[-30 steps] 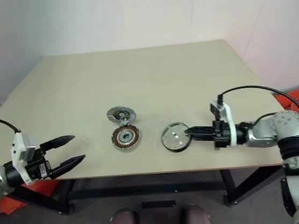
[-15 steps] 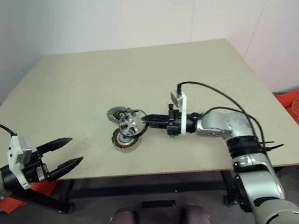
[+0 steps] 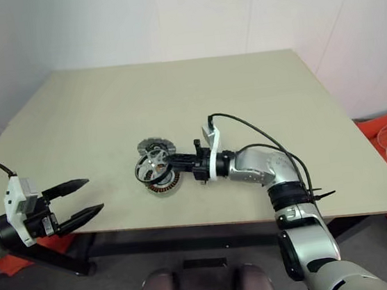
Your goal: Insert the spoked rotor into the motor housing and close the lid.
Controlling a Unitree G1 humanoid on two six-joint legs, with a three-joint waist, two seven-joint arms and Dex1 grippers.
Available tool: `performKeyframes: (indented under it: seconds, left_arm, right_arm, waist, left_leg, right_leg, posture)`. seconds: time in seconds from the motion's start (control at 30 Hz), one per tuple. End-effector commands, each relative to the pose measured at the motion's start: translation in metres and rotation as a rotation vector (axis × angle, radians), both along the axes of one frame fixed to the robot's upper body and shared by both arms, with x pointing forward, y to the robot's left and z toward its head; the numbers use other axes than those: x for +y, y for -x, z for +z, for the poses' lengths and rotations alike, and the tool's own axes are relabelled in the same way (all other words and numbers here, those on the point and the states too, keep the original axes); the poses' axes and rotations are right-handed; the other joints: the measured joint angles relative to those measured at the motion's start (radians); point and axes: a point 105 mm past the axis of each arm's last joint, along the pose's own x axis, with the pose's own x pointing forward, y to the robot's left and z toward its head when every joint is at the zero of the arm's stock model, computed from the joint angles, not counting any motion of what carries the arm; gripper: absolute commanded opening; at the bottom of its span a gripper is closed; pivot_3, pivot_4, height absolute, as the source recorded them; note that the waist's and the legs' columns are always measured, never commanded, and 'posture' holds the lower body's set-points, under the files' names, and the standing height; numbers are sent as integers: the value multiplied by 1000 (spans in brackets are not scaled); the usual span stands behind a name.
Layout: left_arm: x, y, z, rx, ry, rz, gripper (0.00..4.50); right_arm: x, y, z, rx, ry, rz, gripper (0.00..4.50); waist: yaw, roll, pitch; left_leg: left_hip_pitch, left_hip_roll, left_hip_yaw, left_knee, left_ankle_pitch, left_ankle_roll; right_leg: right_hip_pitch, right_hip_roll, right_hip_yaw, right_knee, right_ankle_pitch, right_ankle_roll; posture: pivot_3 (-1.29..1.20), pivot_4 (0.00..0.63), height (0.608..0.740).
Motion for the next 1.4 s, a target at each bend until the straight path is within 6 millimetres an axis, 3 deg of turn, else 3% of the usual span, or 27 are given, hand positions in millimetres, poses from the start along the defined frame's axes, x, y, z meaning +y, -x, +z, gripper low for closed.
performKeyframes:
  seconds: [0.03, 0.67, 1.4]
  left_arm:
    - [1, 0, 12, -45, -28, -8, 4500]
    - [-3, 1, 12, -52, -12, 12, 4500]
    - [-6, 0, 11, -63, -3, 23, 4500]
  right_arm:
    - [6, -6, 11, -32, -25, 6, 275]
    - [6, -25, 4, -31, -5, -25, 275]
    - [8, -26, -8, 10, 17, -32, 275]
  waist:
    - [0, 0, 0]
    - [-2, -1, 0]
    - [0, 0, 0]
  left_leg:
    - [0, 0, 0, 0, 0, 0]
    - [0, 0, 0, 0, 0, -1]
    - [2, 0, 0, 0, 1, -3]
  right_leg:
    - [0, 0, 0, 0, 0, 0]
    - [-1, 0, 1, 3, 0, 0]
    - [-2, 0, 1, 6, 0, 0]
  posture:
    - [0, 0, 740]
    - [0, 0, 740]
    - [0, 0, 740]
